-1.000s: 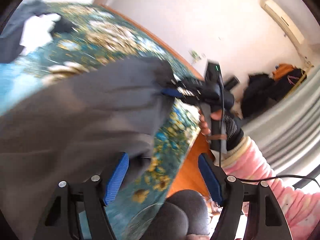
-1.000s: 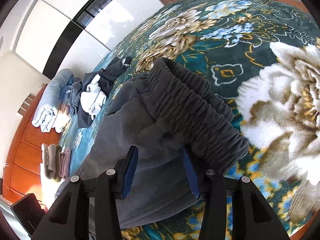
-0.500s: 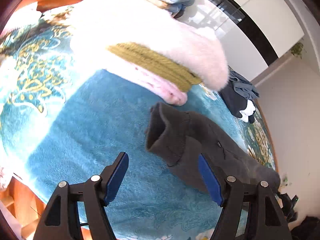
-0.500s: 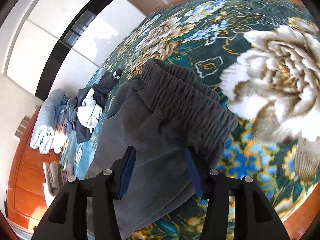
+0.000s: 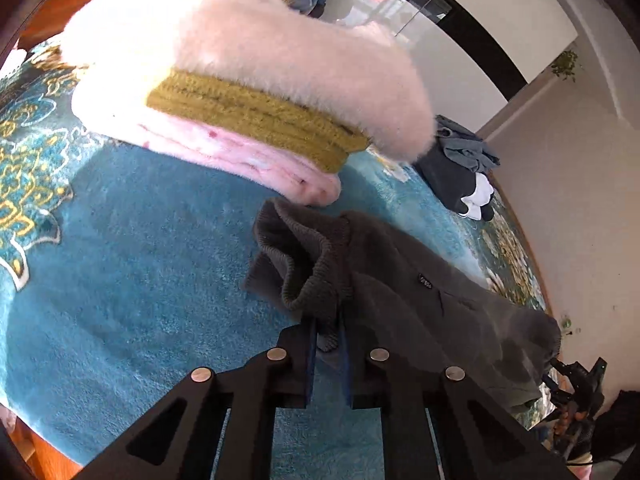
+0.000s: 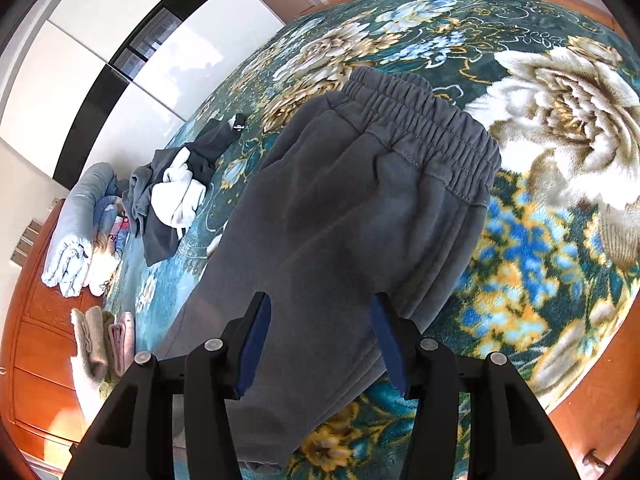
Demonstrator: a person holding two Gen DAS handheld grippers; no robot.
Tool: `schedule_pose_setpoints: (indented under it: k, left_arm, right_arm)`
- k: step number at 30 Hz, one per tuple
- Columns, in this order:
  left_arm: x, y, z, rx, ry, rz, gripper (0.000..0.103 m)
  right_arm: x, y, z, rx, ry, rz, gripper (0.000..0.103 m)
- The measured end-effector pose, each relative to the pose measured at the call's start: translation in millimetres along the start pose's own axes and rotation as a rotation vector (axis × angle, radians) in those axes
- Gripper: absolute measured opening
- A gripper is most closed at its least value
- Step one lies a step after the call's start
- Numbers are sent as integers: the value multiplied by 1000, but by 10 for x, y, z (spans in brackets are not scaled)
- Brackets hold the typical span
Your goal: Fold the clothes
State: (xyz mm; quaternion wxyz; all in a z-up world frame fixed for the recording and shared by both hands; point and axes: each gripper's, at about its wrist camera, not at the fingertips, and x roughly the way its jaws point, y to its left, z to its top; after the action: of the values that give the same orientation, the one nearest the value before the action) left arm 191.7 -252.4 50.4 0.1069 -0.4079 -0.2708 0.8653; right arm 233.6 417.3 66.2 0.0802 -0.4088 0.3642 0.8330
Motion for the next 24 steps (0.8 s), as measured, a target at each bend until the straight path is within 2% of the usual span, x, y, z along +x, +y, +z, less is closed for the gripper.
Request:
schedule_pose_setpoints:
  k: [3, 4, 5, 7, 9, 10, 13, 15, 16, 17, 19, 22, 23, 24]
  left_arm:
    - [-251, -51, 97, 32, -123, -147, 10]
    - [-267, -30, 110, 27, -137, -155, 10]
    - [-209, 8, 109, 18, -125, -129, 10]
    - [14, 127, 71, -13, -61, -56, 10]
    - [230, 287, -6, -68, 9, -13, 10]
    - [278, 331, -37, -88, 20, -6, 11]
    - [300, 325, -43, -83, 25, 38, 20]
    - [325, 329, -35, -82, 29, 101, 59]
    - [337, 331, -31, -81, 31, 133, 65]
    - [348, 352, -30, -93, 31, 140, 65]
    - [363, 450, -36, -147, 29, 78, 65]
    - [398, 468, -27, -148, 15, 45, 64]
    - [419, 459, -24, -144, 11, 38, 63]
    - [444, 448, -22, -142, 8, 29, 57]
  right_arm:
    - [44, 29, -40, 6, 11, -4, 53]
    - [54, 40, -52, 4, 13, -3, 53]
    - [65, 50, -64, 3, 16, -2, 53]
    - [104, 69, -92, -4, 26, -6, 53]
    - [147, 70, -117, -3, 36, -9, 53]
    - [164, 65, -130, -1, 40, -11, 53]
    - [166, 62, -149, -7, 46, -11, 53]
    - [158, 60, -155, -13, 47, -8, 53]
    - [155, 58, -159, -16, 48, -6, 53]
    - [156, 53, -161, -16, 48, -3, 54]
    - [167, 38, -174, -13, 47, 3, 54]
    - [191, 17, -185, -14, 52, 6, 54]
    - [199, 15, -184, -14, 54, 8, 54]
    - [203, 10, -182, -12, 54, 12, 54]
